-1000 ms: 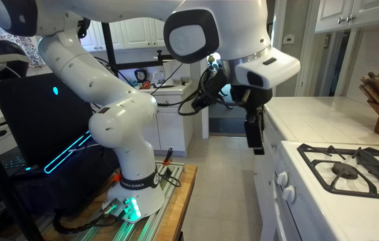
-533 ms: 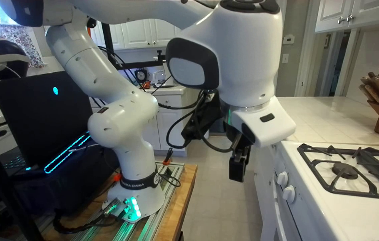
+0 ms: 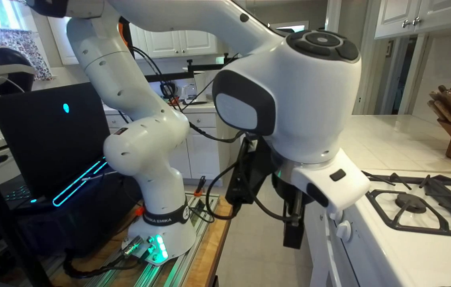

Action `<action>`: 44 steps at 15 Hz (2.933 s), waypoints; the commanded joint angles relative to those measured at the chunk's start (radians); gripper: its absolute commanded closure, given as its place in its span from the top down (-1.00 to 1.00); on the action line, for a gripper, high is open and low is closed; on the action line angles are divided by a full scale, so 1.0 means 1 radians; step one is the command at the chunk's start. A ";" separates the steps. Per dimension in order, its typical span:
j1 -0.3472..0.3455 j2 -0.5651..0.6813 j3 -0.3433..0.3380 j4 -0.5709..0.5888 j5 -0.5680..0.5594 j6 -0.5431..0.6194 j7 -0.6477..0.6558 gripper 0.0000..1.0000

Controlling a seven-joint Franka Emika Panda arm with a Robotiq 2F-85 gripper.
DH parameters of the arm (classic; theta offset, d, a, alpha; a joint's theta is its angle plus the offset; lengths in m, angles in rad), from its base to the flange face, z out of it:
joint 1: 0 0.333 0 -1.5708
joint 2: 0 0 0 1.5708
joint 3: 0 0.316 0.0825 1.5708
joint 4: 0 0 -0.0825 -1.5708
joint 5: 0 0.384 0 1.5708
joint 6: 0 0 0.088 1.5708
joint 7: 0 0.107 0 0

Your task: Move the lever on the stove to the left.

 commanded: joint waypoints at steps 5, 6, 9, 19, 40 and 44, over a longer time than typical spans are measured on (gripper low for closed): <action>-0.012 0.091 0.027 0.042 -0.006 0.060 -0.117 1.00; -0.013 0.093 0.028 0.042 -0.006 0.060 -0.117 1.00; -0.022 0.082 0.037 0.038 -0.032 0.054 -0.101 1.00; -0.062 0.309 0.030 0.066 -0.132 0.257 -0.177 1.00; -0.110 0.664 0.215 0.229 0.013 0.486 -0.344 1.00; -0.119 0.649 0.228 0.215 -0.017 0.473 -0.322 1.00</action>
